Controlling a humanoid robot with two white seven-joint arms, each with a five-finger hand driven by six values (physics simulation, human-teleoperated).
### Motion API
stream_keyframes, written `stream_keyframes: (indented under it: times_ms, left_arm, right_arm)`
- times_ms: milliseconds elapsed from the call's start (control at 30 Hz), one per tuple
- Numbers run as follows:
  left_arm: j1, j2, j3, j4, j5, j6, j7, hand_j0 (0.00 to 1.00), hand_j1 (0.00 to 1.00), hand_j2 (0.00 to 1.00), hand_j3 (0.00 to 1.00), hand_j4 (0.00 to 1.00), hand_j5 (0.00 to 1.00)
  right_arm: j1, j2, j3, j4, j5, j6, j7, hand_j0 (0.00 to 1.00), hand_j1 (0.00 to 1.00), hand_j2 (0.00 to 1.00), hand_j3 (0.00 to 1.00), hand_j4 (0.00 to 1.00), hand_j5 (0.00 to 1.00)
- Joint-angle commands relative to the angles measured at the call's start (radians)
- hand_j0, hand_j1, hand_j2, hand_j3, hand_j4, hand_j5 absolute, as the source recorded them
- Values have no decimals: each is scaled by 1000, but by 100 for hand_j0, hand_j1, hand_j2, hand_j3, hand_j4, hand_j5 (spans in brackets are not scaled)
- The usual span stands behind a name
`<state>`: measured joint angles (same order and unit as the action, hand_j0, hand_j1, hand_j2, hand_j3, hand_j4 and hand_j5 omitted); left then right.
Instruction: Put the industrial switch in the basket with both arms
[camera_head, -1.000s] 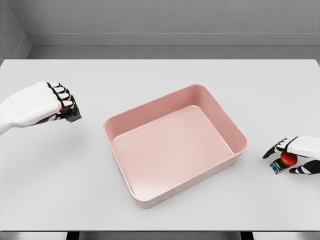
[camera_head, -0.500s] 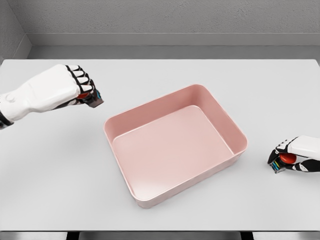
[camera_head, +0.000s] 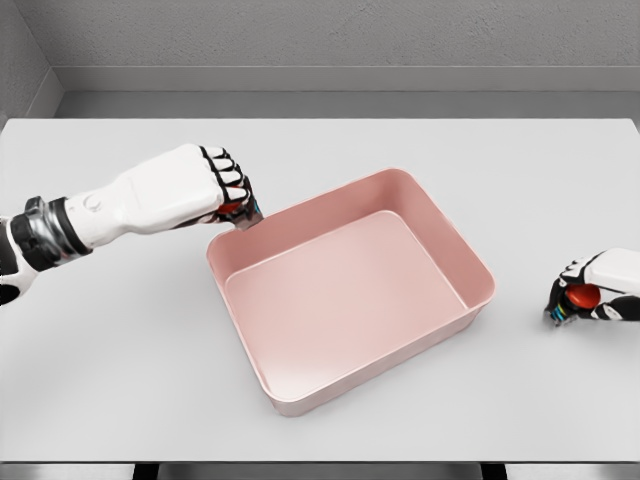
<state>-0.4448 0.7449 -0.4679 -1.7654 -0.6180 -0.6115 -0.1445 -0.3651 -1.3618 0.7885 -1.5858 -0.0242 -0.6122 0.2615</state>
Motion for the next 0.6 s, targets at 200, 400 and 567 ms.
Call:
stream_keyframes:
  times_ms: [200, 400, 567]
  left_arm:
    - [-26, -85, -77, 0, 4, 1, -90, 38, 38, 38, 38, 38, 38]
    - [-72, -136, -155, 0, 6, 1, -90, 38, 38, 38, 38, 38, 38]
    - [-69, -160, -218, 0, -2, 1, -105, 38, 38, 38, 38, 38, 38]
  right_arm:
    - [3, 1, -103, -6, -8, 1, -2, 48, 48, 48, 48, 48, 48]
    - [-2, 9, -107, -13, -8, 1, -2, 45, 45, 45, 45, 45, 45]
    - [-25, 13, -115, -17, -8, 1, -2, 45, 45, 45, 45, 45, 45]
